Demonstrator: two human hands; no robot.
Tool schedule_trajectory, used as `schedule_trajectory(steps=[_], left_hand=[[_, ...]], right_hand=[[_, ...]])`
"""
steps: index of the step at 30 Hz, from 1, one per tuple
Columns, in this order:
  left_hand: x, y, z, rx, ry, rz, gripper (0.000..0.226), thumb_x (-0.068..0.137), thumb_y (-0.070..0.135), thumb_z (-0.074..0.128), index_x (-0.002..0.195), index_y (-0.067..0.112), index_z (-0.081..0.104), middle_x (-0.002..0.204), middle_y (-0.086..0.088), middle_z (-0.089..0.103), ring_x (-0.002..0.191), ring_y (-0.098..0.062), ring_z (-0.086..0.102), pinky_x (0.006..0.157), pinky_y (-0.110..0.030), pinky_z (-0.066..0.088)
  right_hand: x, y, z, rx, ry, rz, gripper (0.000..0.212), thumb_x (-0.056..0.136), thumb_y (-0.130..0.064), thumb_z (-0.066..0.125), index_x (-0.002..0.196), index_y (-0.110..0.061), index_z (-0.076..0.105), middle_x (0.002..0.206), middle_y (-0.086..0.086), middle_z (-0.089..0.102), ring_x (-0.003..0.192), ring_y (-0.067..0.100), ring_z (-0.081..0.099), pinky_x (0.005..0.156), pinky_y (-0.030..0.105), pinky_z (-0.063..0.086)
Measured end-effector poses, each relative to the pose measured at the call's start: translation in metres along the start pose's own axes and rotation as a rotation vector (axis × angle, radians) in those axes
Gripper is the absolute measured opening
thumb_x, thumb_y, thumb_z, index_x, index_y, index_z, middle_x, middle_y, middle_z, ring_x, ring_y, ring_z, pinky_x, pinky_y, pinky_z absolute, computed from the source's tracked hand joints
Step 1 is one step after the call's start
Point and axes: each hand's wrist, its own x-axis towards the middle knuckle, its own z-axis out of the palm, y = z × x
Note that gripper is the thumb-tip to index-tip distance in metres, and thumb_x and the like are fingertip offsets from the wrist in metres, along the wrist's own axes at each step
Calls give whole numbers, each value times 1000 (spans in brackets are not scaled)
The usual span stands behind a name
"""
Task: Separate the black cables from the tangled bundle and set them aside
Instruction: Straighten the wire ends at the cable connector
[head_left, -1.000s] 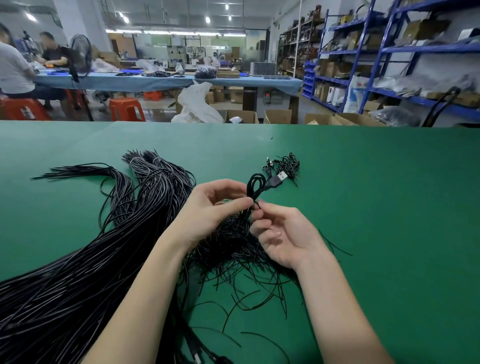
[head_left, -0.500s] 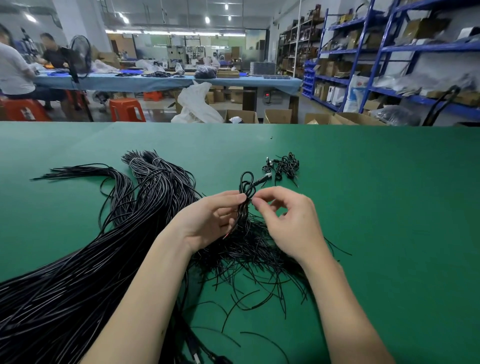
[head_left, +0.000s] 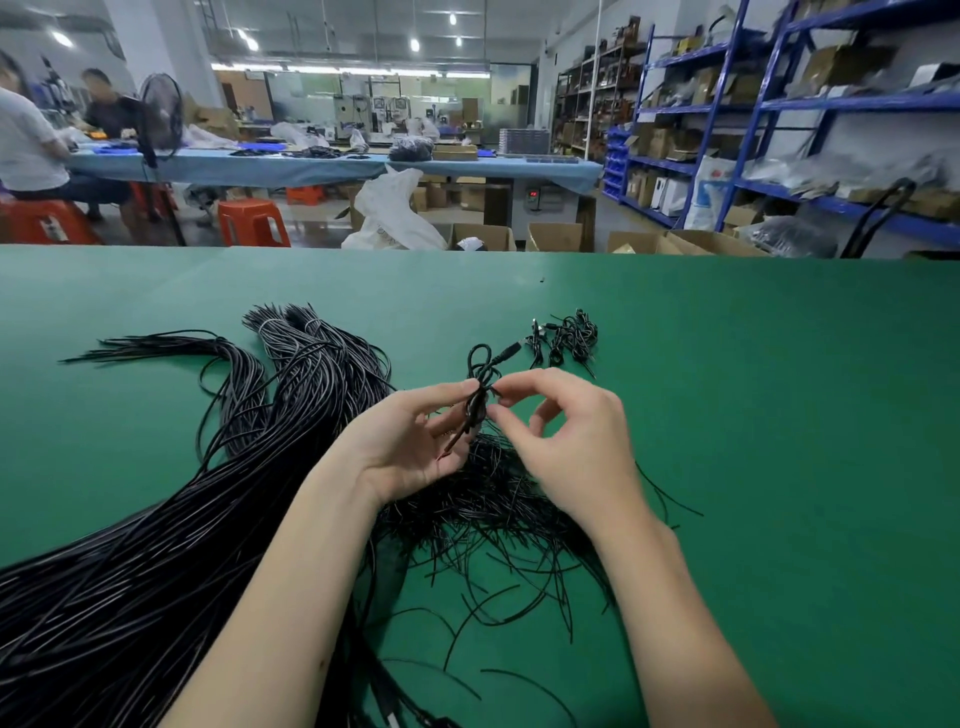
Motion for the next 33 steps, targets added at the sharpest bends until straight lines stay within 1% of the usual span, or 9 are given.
schedule_trajectory(steps=[4,8,11,14,16,21,28,31,33], left_hand=[[-1,0,-1,-53,-61,-33,31,66,15,81,94,12,67,76,-4,66,58,-14,63,51,-21,53],[3,-3,4,-33,-63,25,19,63,13,84,80,16,76,79,-1,67,62,-13,60,54,-23,54],[3,0,4,242,-28,326,19,60,20,87,77,21,78,83,0,72,71,-8,65,65,-19,51],[-5,9,-1,556,-10,583,23,64,28,86,85,23,78,89,-1,76,82,-7,68,70,-15,50],[-7,13,-4,609,21,572,24,64,30,86,86,24,79,83,1,75,74,-7,66,66,-15,50],[-3,7,1,231,57,146,24,62,18,81,84,16,74,73,1,67,60,-8,59,58,-18,49],[-3,1,-4,-32,-86,-86,32,70,10,76,100,5,67,79,-6,66,61,-13,63,50,-22,53],[1,-4,-3,-26,-140,-81,23,74,10,73,97,7,71,83,-5,67,69,-13,64,57,-22,56],[4,-7,3,17,-129,14,22,71,11,76,93,13,72,82,-2,68,71,-11,62,66,-22,55]], right_hand=[[-1,0,-1,-19,98,-115,4,89,-33,76,91,-31,78,83,-18,70,62,12,59,61,32,53],[0,-1,3,-25,175,-91,7,88,-24,76,80,-25,76,72,-13,67,56,11,56,56,26,48],[7,-5,5,327,107,343,14,84,-15,78,71,-19,79,59,-5,64,49,5,47,46,17,39],[9,-9,-2,1112,-204,940,13,77,-10,76,64,-12,78,63,-2,57,45,2,40,35,12,27],[6,-9,-1,1199,-273,1009,12,79,-15,75,68,-13,78,66,-4,59,45,2,41,34,11,27],[4,-5,4,248,-30,260,6,85,-24,81,87,-29,79,81,-16,75,58,2,52,55,11,43],[4,6,-7,120,-46,-127,6,84,-31,83,89,-31,81,87,-21,73,68,13,64,57,13,42],[4,6,-5,171,33,-162,5,84,-33,83,81,-31,80,80,-19,73,68,11,66,56,16,46],[1,7,2,275,142,-34,7,84,-26,84,79,-28,80,75,-15,74,64,8,66,56,22,50]])
